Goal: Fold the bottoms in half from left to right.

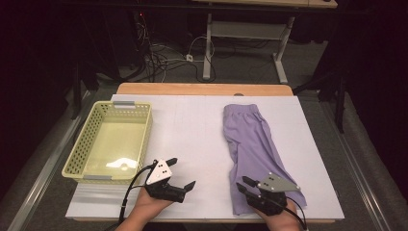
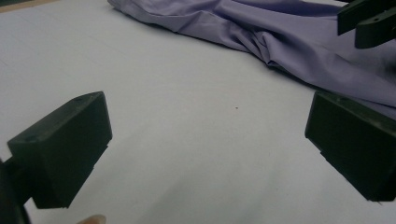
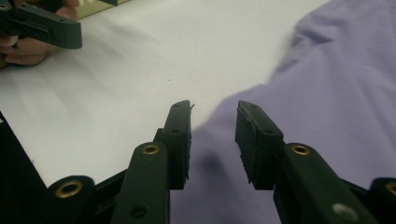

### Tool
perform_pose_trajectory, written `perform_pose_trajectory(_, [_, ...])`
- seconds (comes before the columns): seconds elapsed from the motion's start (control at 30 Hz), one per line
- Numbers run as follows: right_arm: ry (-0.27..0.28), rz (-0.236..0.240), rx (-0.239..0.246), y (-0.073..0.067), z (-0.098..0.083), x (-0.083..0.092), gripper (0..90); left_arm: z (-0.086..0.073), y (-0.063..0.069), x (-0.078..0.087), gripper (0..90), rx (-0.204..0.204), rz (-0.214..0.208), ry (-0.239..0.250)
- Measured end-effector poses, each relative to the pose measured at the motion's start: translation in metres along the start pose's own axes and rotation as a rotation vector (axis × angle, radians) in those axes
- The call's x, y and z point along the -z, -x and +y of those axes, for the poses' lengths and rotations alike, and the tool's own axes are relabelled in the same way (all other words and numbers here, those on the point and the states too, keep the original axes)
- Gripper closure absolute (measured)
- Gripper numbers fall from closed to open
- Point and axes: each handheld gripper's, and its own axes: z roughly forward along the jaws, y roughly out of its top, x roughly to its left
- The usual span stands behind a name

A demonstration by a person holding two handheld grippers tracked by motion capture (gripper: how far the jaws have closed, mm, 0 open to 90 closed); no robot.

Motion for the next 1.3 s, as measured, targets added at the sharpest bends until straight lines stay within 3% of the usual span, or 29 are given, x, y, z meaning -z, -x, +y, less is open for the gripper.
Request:
perform_pose_trajectory(0.1, [-0.032, -0.005, 0.016, -0.001, 0.005, -0.017, 66.9, 0.0, 0.0, 0.0, 0.0, 0.001, 0.0, -0.001])
perform_pose_trajectory(0.23, [-0.121, -0.017, 0.025, 0.003, 0.003, -0.04, 65.0, 0.0, 0.001, 0.0, 0.0, 0.001, 0.006, 0.001])
perform_pose_trajectory(0.47, [-0.165, -0.042, 0.069, -0.002, 0.0, -0.042, 69.9, 0.0, 0.0, 0.0, 0.1, 0.001, 0.004, -0.002])
perform_pose_trajectory(0.57, [-0.164, -0.059, 0.062, -0.001, -0.001, -0.042, 79.8, 0.0, 0.001, 0.0, 0.1, 0.0, 0.006, -0.001])
perform_pose_trajectory(0.67, [-0.16, -0.047, 0.059, 0.0, -0.001, -0.041, 90.0, 0.0, 0.001, 0.0, 0.1, -0.002, 0.006, 0.001])
perform_pose_trajectory(0.77, [-0.144, -0.018, 0.062, 0.0, -0.001, -0.039, 90.0, 0.0, 0.001, 0.0, 0.2, -0.001, 0.005, 0.001])
perform_pose_trajectory(1.0, [-0.051, -0.001, -0.013, 0.013, 0.003, -0.021, 90.0, 0.0, 0.0, 0.0, 0.2, 0.002, 0.0, -0.002])
perform_pose_trajectory(1.3, [-0.009, -0.071, -0.076, 0.042, -0.004, 0.009, 90.0, 0.0, 0.0, 0.0, 0.2, 0.0, 0.001, -0.002])
